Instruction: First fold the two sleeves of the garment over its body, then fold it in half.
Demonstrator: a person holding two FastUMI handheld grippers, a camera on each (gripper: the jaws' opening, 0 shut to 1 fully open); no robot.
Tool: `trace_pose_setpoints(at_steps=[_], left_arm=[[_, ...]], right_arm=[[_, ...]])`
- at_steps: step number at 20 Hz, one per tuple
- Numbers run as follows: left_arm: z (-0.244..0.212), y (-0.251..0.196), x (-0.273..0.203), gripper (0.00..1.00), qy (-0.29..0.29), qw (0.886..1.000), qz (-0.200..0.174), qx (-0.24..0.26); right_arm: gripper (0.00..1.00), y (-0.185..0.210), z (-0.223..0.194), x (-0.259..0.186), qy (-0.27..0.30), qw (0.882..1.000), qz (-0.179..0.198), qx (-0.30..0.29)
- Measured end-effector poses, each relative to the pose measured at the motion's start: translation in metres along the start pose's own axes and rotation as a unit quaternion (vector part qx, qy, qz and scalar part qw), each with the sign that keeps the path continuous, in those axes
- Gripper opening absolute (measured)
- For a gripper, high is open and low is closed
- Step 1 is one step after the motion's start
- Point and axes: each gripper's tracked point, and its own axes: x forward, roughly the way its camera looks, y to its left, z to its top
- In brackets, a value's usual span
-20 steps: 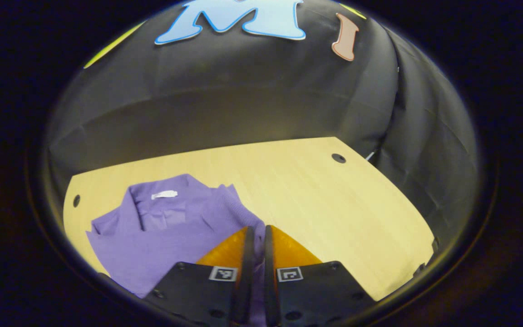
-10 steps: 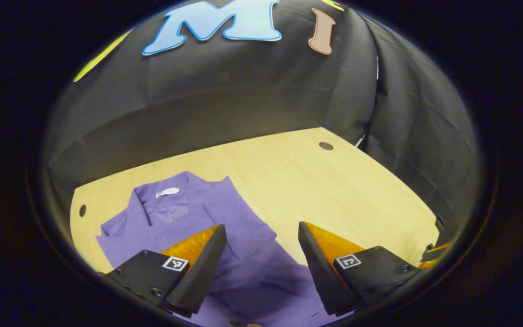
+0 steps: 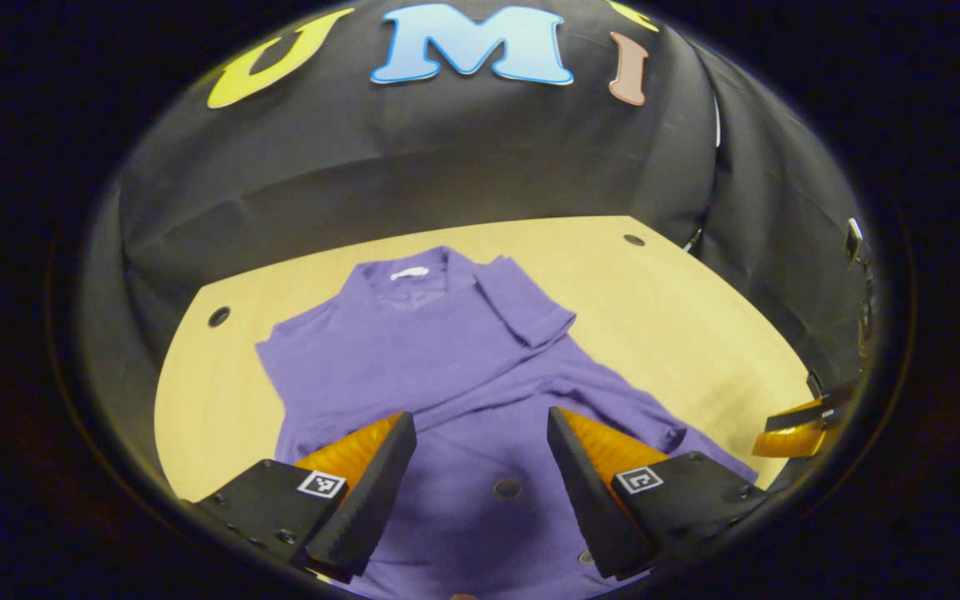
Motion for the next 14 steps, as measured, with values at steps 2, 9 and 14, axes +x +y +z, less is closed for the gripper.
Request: trace_pose_setpoints(at_steps=[2,9,14], left_arm=[[-0.029,0.016,-0.022,1.0,0.015,1.0,0.018,-0.019],[-0.114,0.039,-0.083,1.0,0.064,0.995,0.056,-0.053],[-0.155,0.044,-0.108,1.0,0.095,0.991,0.071,-0.065]], right_arm=[[0.75,0.006,-0.013,0.005,0.025,1.0,0.001,-0.018],[0.75,0.016,-0.048,0.027,0.091,0.993,-0.016,-0.07],[0.74,0.024,-0.066,0.037,0.122,0.987,-0.023,-0.099]])
